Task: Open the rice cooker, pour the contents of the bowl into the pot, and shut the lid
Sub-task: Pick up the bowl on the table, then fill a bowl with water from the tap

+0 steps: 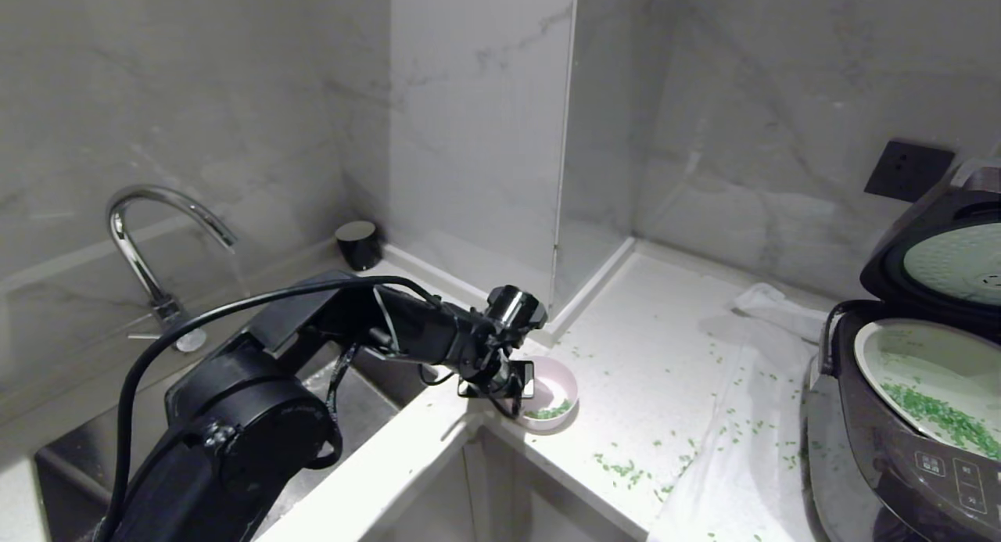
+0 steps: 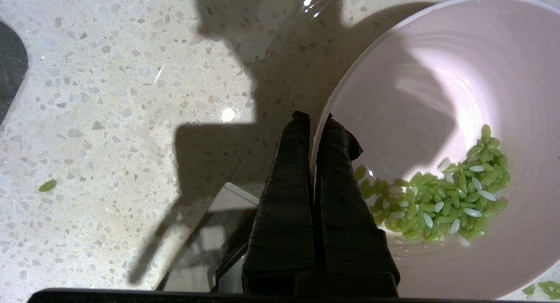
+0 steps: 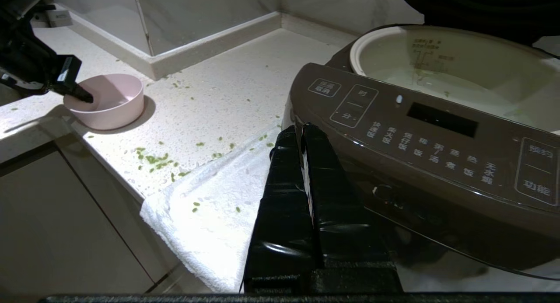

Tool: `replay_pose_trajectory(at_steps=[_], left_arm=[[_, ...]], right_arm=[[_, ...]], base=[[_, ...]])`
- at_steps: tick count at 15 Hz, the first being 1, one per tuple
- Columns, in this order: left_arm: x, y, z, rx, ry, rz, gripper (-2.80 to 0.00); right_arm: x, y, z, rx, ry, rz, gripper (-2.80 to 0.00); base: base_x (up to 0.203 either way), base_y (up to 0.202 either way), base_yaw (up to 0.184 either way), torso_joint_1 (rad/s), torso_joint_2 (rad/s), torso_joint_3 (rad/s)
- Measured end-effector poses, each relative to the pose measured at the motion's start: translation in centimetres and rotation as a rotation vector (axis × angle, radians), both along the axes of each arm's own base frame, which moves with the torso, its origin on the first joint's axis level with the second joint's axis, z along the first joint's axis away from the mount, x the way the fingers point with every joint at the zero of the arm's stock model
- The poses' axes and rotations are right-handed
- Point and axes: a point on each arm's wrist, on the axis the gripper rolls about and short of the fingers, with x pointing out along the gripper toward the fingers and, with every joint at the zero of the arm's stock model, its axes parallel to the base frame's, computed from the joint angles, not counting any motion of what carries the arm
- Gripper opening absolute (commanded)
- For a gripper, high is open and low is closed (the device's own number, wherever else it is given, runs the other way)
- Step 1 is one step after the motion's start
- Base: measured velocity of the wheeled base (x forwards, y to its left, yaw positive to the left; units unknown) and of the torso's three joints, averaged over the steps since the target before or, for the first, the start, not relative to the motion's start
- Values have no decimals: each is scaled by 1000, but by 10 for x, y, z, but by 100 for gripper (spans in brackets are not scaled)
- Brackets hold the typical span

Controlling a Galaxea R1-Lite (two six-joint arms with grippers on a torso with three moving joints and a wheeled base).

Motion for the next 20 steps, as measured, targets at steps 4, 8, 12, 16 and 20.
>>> replay_pose_trajectory(at_steps=[4,8,12,16,20], left_arm=[[-1,4,6,7,12,8,-280],[-2,23,27,15,38,47,-280],[5,47,42,-1,27,99,-280],[17,77,47,-3,31,166,-280],[33,121,47,-17,50,256,-280]], right_arm=[[0,0,0,0,0,0,-280],[0,0,0,-1,0,0,-280],[0,0,0,0,0,0,-280],[0,0,0,0,0,0,-280],[0,0,0,0,0,0,-280]], base=[[0,0,0,0,0,0],[0,0,0,0,0,0],[0,0,0,0,0,0],[0,0,0,0,0,0],[0,0,0,0,0,0]])
